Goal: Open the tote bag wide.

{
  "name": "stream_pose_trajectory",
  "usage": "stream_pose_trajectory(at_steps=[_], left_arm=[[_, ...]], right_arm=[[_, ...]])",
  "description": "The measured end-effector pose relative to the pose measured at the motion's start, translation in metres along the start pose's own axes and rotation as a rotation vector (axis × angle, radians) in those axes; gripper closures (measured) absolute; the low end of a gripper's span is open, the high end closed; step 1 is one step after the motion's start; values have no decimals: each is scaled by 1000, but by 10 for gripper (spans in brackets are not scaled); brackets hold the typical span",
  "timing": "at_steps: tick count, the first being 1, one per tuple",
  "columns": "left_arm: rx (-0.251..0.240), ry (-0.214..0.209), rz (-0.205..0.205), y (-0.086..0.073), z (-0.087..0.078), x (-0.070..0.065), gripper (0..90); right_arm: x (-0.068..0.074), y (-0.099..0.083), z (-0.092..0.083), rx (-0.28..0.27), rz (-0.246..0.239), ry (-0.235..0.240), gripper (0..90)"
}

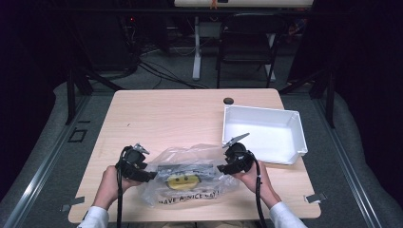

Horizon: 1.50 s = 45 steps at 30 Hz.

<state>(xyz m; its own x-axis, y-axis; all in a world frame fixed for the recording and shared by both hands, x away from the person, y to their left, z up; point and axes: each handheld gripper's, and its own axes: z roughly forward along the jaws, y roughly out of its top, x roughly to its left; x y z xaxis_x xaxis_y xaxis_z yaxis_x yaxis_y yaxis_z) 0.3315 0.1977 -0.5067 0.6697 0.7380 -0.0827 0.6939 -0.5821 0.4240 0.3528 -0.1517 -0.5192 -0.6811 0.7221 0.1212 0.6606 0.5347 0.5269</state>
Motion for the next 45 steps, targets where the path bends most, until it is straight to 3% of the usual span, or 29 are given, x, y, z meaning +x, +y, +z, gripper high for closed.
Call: stream_pose_trajectory(at_steps=[6,11,18,21,30,34,38,39,45], left_arm=[[29,9,28,0,11,-3,762],[12,75,27,2,14,-4,877],[-20,123,-23,3,16,6,884],[-18,143,-42,5,20,11,884],[61,168,-53,6,36,21,885],[78,170,-54,4,38,24,883],[82,179,-64,2,40,27,878],[79,179,-71,2,40,28,878],[79,193,-83,4,43,32,869]], right_arm=[[2,-1,12,55,-33,-11,771],[6,1,14,55,-58,-50,873],[7,4,18,54,-78,-92,890],[7,5,24,39,-64,-99,889],[3,3,34,102,-67,-102,890],[3,2,36,130,-98,-110,890],[6,1,39,125,-94,-125,891],[5,2,38,149,-113,-130,891],[7,2,38,152,-126,-146,884]])
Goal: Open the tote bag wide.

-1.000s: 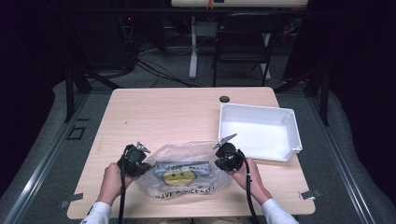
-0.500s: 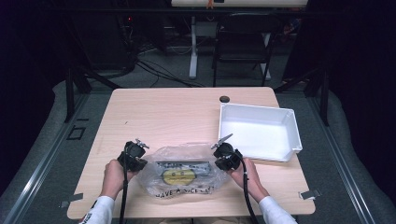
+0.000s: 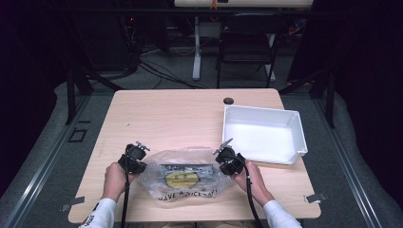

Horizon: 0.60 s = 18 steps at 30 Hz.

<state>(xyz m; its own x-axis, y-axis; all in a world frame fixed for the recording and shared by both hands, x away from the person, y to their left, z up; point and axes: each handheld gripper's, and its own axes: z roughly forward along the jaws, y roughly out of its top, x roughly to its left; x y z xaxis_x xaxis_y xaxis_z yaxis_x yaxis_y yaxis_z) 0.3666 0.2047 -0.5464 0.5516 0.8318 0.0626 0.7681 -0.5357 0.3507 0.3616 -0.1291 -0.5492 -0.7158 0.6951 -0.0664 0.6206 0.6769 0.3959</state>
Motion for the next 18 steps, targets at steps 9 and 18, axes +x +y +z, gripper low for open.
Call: stream_pose_trajectory(at_steps=[9,18], left_arm=[[6,-71,-34,-4,-15,11,607],[-91,-129,-114,-19,-47,26,402]], right_arm=[[-9,-5,-15,-40,13,90,734],[-10,-12,-60,-226,5,122,466]])
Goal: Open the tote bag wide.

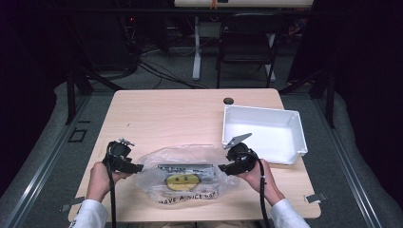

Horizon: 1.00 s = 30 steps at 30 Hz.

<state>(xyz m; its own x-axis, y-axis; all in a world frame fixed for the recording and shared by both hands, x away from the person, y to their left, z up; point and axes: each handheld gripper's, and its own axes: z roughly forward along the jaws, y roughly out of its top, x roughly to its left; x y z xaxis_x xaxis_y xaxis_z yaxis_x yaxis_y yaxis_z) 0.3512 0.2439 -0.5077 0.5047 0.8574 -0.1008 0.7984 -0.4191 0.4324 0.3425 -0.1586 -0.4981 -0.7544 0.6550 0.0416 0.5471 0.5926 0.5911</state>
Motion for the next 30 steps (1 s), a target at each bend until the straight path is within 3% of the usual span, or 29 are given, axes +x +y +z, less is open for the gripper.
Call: stream_pose_trajectory(at_steps=[3,8,13,15,20,24,30], left_arm=[[-29,-12,-12,0,-2,-1,423],[-26,-38,-11,3,9,-1,541],[-23,-49,-2,5,20,-5,681],[-16,-45,13,6,22,-7,727],[-12,-40,18,8,25,-11,823],[-22,-35,10,7,23,-10,859],[-13,2,-6,7,24,-5,866]], right_arm=[[9,3,-7,-44,-28,30,419],[33,8,8,4,-147,81,395],[44,6,28,87,-195,58,582],[44,5,27,81,-198,39,681],[44,2,22,70,-195,53,879],[45,-2,20,87,-194,91,900],[50,-13,25,160,-209,139,900]])
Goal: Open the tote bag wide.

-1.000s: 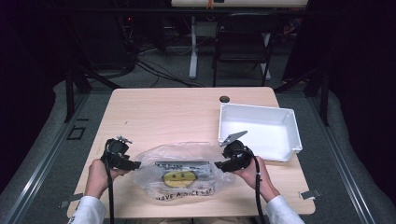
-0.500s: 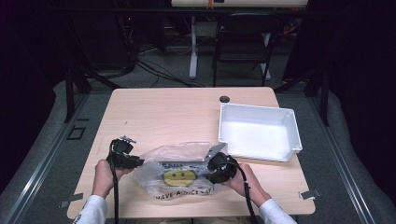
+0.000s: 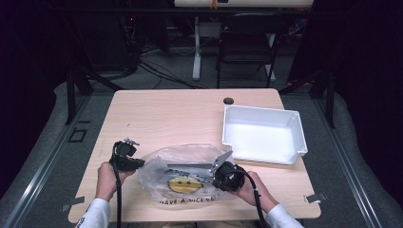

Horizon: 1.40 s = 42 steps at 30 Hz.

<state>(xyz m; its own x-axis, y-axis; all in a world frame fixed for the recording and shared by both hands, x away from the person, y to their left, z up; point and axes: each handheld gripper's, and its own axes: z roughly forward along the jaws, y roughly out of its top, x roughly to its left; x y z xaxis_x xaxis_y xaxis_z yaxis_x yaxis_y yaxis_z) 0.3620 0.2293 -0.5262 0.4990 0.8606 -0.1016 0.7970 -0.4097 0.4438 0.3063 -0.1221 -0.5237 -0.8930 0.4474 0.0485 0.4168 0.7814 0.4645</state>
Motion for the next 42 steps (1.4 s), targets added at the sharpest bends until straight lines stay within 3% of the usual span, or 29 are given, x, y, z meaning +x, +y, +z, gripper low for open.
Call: stream_pose_trajectory(at_steps=[5,10,15,17,21,23,27,31,36,39,42], left_arm=[[46,49,2,0,12,2,867],[82,101,-2,-2,18,7,865],[89,117,-6,-2,20,9,830],[91,95,-5,-2,18,9,733],[34,20,-26,1,3,10,583],[15,12,-33,2,-5,9,474],[-18,-17,-39,2,-20,10,364],[-32,-46,-34,0,-30,13,290],[-60,-59,-29,-3,-46,11,238],[-88,-53,-14,-5,-60,2,222],[-119,-62,21,-5,-71,-14,213]], right_arm=[[0,-2,15,74,-2,14,900],[-4,-3,17,113,7,21,900],[-6,-4,17,128,17,30,900],[-7,-3,16,119,20,33,881],[-5,0,8,57,24,52,764],[-3,3,3,20,23,53,729],[0,5,-3,-16,22,58,707],[0,6,-7,-28,12,47,674],[-1,8,-14,-92,29,50,591],[-1,9,-22,-141,35,26,550],[-4,9,-33,-217,54,-26,539]])
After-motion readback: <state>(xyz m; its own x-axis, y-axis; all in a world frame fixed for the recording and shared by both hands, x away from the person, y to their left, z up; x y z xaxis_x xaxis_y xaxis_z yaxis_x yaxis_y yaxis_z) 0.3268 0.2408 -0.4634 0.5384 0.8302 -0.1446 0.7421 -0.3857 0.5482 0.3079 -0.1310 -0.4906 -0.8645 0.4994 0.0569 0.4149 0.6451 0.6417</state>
